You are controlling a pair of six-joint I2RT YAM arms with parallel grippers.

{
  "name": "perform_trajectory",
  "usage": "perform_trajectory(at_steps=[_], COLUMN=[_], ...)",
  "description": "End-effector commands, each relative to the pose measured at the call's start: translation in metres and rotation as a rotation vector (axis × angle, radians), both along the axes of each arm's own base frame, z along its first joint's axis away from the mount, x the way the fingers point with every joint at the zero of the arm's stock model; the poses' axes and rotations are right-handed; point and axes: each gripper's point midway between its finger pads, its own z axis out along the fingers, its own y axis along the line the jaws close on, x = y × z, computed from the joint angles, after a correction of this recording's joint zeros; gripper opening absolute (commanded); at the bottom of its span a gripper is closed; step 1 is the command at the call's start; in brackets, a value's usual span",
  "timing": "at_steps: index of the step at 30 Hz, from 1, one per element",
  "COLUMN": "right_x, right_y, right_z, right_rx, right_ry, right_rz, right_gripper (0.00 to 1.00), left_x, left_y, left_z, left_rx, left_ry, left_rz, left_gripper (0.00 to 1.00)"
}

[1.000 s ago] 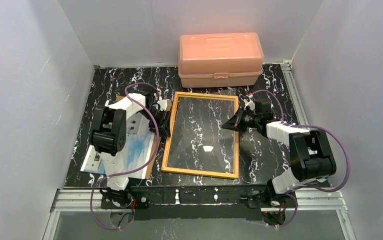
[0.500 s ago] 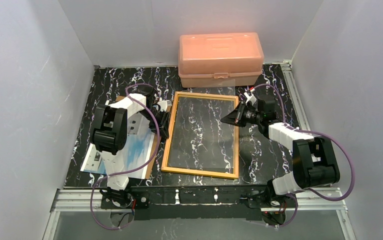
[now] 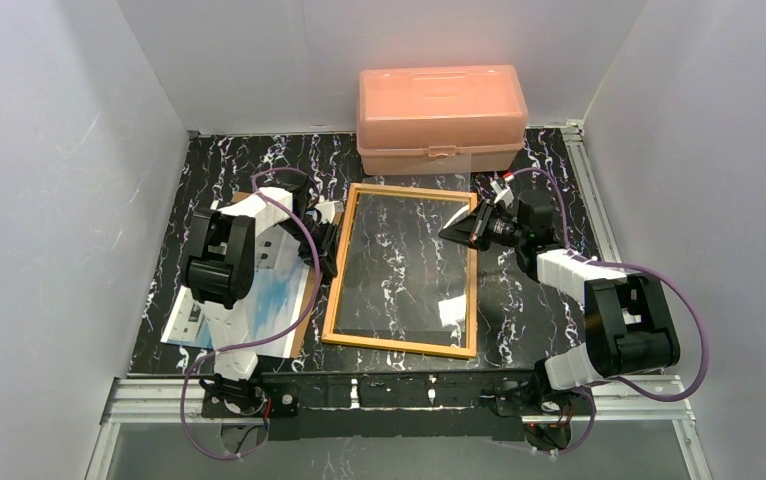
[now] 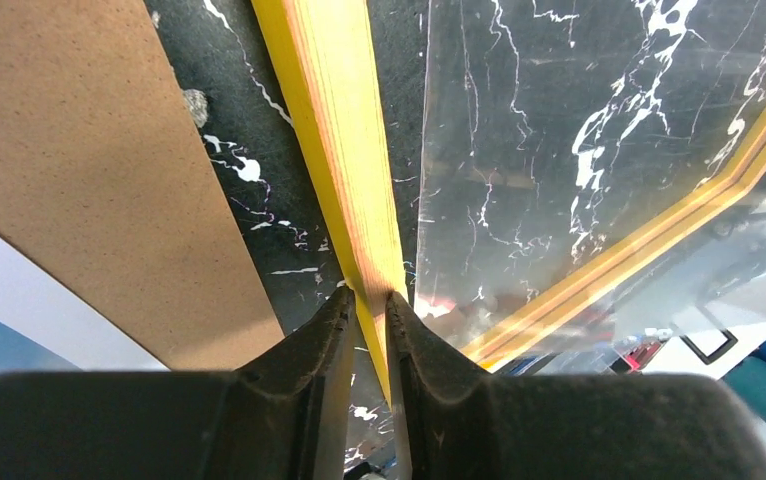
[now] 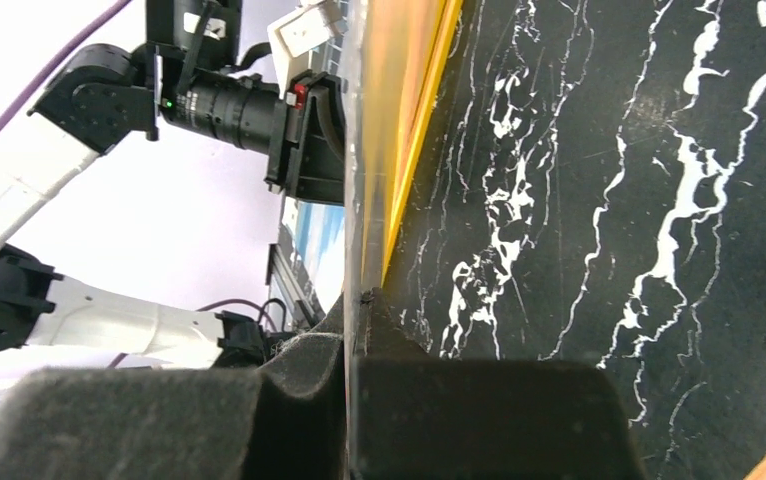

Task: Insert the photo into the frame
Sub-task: Place the photo frame item in the photo frame.

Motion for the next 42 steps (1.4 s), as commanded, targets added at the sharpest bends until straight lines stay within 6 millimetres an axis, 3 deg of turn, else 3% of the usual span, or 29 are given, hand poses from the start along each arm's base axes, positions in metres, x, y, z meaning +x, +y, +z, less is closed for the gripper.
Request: perform_trajectory(at_steps=[1,6,19,27,42], right_x=[0.002,-0.001,-0.009,-0.013,-0.017], right_y=[0.007,0.006,0.004,0.005,0.005], right_z=[0.043,0.061,0.054,0.064,0.037], right_rx=[0.110,0.110,0.115,0.169,0.142], right_ry=[-0.085,-0.114,-0.080,-0.062,-0.008], right_rz=[0.012,0.014,-0.003,-0.006,-0.017], right_gripper=[0.01,0.01,0.01,0.01,0.01], left_x=[-0.003,-0.006,-0.007,-0.007,-0.006], left_y=[-0.002,-0.003,-0.003,-0.002,-0.003], left_z=[0.005,0.005,0.002,0.002,0.004], left_rx=[-0.012,-0.018,-0.017,-0.014,-0.014], left_ry=[0.001,0.009,0.022,0.020,0.019], left_rz=[-0.010,-0.002,0.005,0.003,0.003], left_gripper=[0.15,0.13,0.11,0.10,0.09])
